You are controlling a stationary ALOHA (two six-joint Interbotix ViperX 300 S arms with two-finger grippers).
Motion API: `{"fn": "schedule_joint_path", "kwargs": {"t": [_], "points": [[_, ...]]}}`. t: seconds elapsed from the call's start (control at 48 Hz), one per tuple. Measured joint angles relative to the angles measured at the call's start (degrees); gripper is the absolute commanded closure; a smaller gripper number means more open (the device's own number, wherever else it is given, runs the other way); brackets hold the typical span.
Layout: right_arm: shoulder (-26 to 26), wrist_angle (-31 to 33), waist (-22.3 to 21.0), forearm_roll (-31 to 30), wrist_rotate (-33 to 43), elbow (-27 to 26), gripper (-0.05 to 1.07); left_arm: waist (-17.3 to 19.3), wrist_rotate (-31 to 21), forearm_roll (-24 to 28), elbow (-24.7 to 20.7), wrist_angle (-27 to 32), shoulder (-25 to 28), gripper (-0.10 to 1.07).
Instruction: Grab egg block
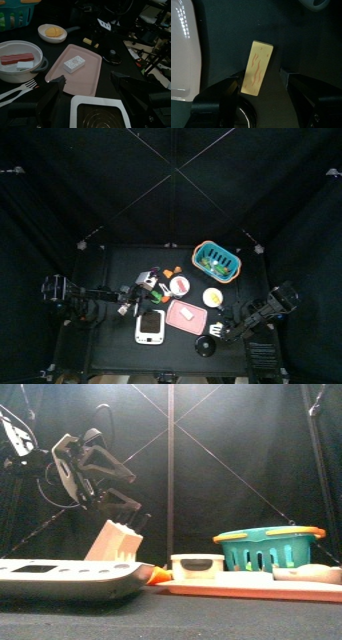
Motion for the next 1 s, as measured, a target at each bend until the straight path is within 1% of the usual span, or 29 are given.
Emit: {"fn": "schedule_joint_path", "kwargs": {"t": [0.167, 0.375, 0.479, 0.583, 1.0], "points": [[0.18, -1.49, 0.09, 0.0, -0.18, 0.44, 0.19, 0.0, -0.09, -0.09, -0.09, 0.0, 0.09, -0.06], [0.7, -1.67, 0.18, 0.09, -0.79, 0.7, 0.37, 0.0, 0.0, -0.26, 0.0, 0.0, 0.0, -0.06], [0.7, -1.67, 0.09, 0.0, -1.05, 0.62, 0.42, -0.09, 0.0, -0.35, -0.09, 0.0, 0.09, -0.06], [0.62, -1.58, 0.18, -0.44, -1.23, 0.44, 0.44, 0.0, 0.0, -0.35, -0.09, 0.0, 0.09, -0.06], [0.79, -1.58, 0.09, -3.52, -1.41, -0.35, 0.44, 0.0, -0.09, -0.35, -0.09, 0.0, 0.09, -0.06]]}}
